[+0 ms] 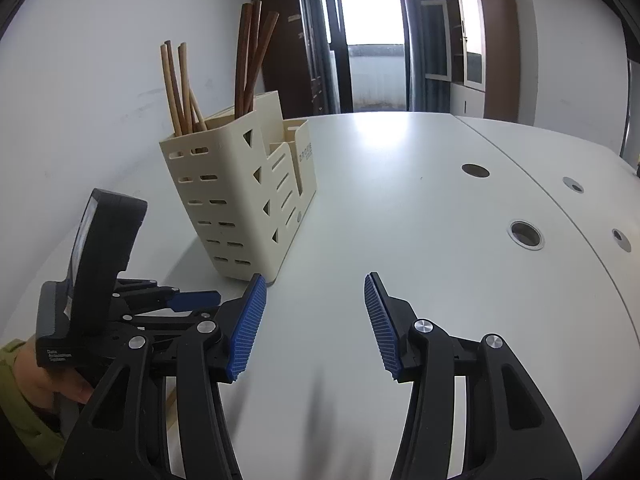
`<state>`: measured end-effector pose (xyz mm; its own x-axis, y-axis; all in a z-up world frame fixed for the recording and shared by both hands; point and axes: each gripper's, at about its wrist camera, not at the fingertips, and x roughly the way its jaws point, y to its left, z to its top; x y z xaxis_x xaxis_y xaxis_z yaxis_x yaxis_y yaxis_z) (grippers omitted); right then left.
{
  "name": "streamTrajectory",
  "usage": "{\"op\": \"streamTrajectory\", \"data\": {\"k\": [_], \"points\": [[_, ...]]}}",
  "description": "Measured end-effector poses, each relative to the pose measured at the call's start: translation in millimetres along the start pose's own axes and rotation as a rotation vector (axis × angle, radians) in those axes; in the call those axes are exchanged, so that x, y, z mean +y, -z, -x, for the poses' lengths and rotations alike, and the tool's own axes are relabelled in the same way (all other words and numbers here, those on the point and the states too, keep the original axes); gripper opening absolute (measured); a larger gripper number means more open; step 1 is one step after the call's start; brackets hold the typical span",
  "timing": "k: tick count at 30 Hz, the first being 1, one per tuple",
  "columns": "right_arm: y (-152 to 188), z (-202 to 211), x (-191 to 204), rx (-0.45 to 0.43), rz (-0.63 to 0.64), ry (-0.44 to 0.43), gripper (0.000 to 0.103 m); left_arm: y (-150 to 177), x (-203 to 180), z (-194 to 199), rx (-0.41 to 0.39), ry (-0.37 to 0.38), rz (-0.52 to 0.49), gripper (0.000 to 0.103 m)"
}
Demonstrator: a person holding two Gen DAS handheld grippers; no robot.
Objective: Organize utensils
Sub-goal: 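Move the left tool down to a light wooden chopstick beside the holder, then close the left tool on the light chopstick while the right tool grasps another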
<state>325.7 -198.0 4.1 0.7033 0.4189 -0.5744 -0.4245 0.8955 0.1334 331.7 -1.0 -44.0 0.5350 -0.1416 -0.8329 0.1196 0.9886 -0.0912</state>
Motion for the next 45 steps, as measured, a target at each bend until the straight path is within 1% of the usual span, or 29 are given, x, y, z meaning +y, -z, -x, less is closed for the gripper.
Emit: {"op": "streamTrajectory", "data": {"k": [1, 3, 5, 8, 14, 18, 27, 31, 35, 45], "points": [[0.2, 0.0, 0.7, 0.001, 0.003, 0.000, 0.051, 0.7, 0.2, -1.9, 0.006, -0.006, 0.000, 0.022], [0.6, -0.2, 1.7, 0.001, 0.006, 0.000, 0.051, 0.3, -1.1, -5.2, 0.013, -0.028, -0.010, 0.015], [0.8, -0.8, 2.2, 0.005, 0.007, 0.000, 0.051, 0.6, 0.6, -5.1, 0.014, -0.038, -0.018, 0.014], [2.0, -2.6, 2.7, 0.012, 0.010, 0.002, 0.051, 1.1, 2.8, -4.3, 0.017, -0.056, -0.027, 0.007], [6.4, -8.7, 6.6, 0.040, 0.025, 0.009, 0.051, 5.4, 12.1, 2.0, 0.026, -0.064, -0.035, 0.007], [9.8, -12.9, 10.1, 0.066, 0.030, -0.002, 0.051, 8.9, 18.8, 5.6, 0.030, -0.070, -0.031, 0.007], [24.1, -27.3, 29.9, 0.157, 0.048, -0.050, 0.051, 10.7, 31.2, 12.7, 0.016, -0.085, -0.003, 0.006], [31.7, -36.1, 42.4, 0.209, 0.044, -0.095, 0.051, 10.6, 30.9, 9.9, 0.017, -0.090, 0.008, 0.006], [39.7, -42.5, 57.5, 0.234, 0.083, -0.081, 0.051, 12.4, 34.3, 8.6, 0.020, -0.095, 0.016, 0.006], [52.4, -54.3, 80.2, 0.285, 0.119, -0.061, 0.051, 9.8, 35.8, 3.2, 0.014, -0.105, 0.024, 0.006]]}}
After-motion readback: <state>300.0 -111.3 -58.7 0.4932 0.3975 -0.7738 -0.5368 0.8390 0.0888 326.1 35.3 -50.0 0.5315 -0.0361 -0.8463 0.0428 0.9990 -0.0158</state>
